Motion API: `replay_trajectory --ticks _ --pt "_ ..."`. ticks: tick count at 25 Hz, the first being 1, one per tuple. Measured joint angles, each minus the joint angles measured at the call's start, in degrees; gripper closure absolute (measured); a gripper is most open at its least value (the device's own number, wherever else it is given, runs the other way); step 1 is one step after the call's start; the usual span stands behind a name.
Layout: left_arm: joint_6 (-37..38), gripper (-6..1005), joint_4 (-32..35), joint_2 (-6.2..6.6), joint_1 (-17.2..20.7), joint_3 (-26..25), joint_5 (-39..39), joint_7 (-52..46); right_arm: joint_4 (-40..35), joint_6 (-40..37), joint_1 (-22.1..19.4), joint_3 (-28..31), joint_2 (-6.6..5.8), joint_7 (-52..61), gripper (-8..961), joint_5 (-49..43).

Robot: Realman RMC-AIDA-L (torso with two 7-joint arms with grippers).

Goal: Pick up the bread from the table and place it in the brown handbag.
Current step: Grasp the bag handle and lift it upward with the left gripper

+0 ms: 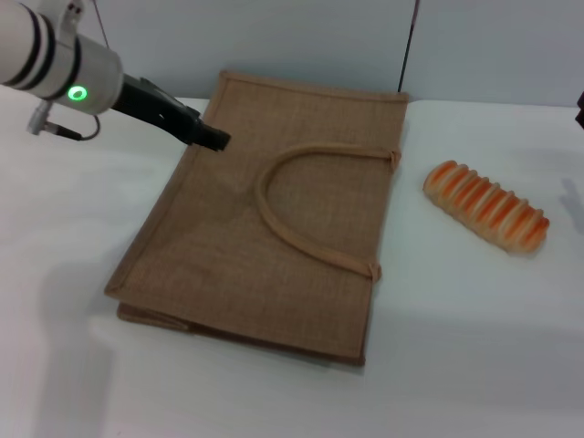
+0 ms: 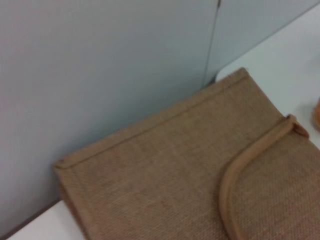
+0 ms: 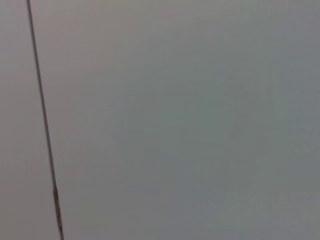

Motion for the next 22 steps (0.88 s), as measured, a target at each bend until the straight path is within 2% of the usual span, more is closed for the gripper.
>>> replay_trajectory --ticks 6,22 --pt "1.7 373 -6.8 -0.13 -3.1 0.0 -0.1 2.6 0.0 0.5 0.0 -0.5 0.05 0.1 183 0.0" --pt "6.0 378 -10.1 -2.35 -3.3 0.4 -0.1 5.9 0.0 0.6 1.0 -3.3 -0.01 1.7 183 0.0"
